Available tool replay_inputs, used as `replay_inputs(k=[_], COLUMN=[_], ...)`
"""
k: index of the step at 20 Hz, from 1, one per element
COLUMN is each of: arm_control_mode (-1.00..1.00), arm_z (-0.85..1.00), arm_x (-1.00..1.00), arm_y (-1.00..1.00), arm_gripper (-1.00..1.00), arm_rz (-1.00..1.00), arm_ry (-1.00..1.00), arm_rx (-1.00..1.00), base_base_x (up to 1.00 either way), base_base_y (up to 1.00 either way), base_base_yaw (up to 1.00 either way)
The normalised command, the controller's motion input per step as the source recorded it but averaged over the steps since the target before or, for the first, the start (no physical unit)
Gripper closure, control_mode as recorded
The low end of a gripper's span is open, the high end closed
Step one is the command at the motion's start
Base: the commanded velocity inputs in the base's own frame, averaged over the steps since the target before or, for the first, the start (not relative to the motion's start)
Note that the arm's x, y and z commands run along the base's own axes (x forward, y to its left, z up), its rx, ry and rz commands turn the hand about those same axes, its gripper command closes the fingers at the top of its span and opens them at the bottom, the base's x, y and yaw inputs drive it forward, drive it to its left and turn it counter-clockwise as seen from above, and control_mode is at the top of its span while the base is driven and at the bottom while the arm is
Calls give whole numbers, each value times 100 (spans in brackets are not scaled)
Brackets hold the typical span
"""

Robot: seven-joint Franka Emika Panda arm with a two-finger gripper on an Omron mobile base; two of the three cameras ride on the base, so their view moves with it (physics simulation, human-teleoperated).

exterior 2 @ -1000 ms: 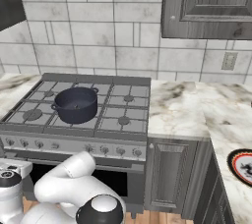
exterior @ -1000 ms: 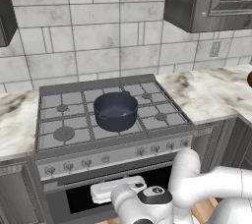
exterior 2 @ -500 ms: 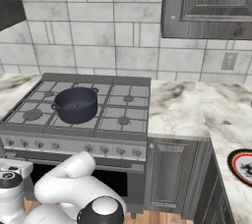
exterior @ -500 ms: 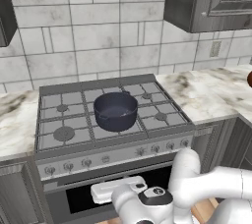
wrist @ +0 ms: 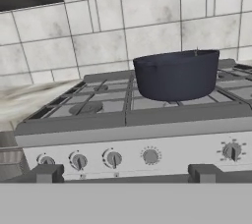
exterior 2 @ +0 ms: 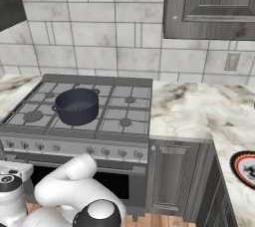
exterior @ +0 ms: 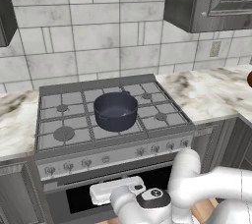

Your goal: Retrieve the frozen meat and place it in the pot on a burner. Then turn the burner on.

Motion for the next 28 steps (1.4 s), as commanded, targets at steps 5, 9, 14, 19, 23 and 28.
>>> replay_inputs(k=[5, 9, 14, 19, 23, 28], arm_control_mode=[-100, -100, -100, -100, -100, -100], arm_z=[-8, -18, -16, -10, -13, -14], arm_x=[0, 0, 4, 6, 10, 11], arm_y=[4, 3, 9, 9, 5, 8], arm_gripper=[-100, -100, -100, -100, -100, -100], arm_rz=[0, 0, -1, -1, -2, -3], arm_ry=[-1, 0, 0, 0, 0, 0], arm_rx=[0, 0, 0, 0, 0, 0], base_base_x=[0, 0, 0, 0, 0, 0], base_base_y=[0, 0, 0, 0, 0, 0], base_base_yaw=[0, 0, 0, 0, 0, 0])
